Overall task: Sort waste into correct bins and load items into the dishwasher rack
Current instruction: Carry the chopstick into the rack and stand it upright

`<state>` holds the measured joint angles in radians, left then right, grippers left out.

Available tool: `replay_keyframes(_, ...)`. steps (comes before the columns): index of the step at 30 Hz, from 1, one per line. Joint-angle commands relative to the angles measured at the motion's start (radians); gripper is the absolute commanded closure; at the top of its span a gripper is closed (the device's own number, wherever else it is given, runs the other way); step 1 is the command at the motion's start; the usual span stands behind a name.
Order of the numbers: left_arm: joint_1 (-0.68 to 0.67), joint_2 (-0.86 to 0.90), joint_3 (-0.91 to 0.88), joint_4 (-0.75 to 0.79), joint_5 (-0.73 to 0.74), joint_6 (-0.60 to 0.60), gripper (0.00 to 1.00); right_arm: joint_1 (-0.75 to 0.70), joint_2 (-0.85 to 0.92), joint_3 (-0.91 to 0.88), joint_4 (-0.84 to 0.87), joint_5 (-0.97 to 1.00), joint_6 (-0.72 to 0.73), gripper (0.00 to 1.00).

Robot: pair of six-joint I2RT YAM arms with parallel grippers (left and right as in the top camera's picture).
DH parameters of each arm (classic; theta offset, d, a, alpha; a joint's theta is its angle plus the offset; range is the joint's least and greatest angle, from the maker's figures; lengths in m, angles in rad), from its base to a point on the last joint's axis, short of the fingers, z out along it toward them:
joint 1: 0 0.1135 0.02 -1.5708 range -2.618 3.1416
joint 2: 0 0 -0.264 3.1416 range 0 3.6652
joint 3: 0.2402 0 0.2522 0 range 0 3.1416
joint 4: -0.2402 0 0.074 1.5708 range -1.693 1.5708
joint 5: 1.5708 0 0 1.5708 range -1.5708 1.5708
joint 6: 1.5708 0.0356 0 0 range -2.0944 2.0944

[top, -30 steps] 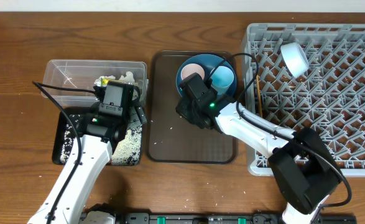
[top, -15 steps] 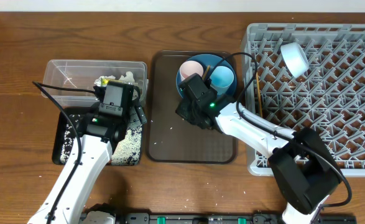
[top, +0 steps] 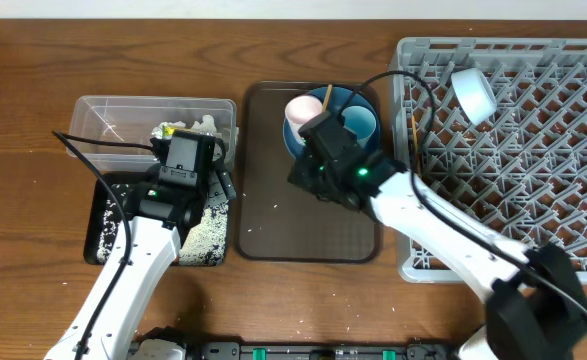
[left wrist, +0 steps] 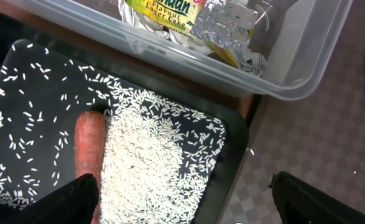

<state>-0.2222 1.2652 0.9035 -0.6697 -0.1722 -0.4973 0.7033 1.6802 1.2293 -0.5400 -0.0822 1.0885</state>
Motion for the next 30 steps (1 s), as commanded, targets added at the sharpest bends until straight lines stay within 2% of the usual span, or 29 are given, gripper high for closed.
replay_keyframes(1, 0.006, -0.012, -0.003, 0.001, -0.022, -0.006, 0.09, -0.007, -0.074, 0.013, -0.052, 0.003, -0.111, 0.99)
replay_keyframes(11, 0.006, -0.012, -0.003, 0.001, -0.022, -0.006, 0.09, -0.093, -0.24, 0.013, -0.372, 0.014, -0.457, 0.99)
replay_keyframes(18, 0.006, -0.012, -0.003, 0.001, -0.022, -0.006, 0.09, -0.187, -0.269, 0.013, -0.554, 0.095, -0.539, 0.99)
replay_keyframes(30, 0.006, -0.012, -0.003, 0.001, -0.022, -0.006, 0.09, -0.253, -0.268, 0.012, -0.679, 0.246, -0.578, 0.99)
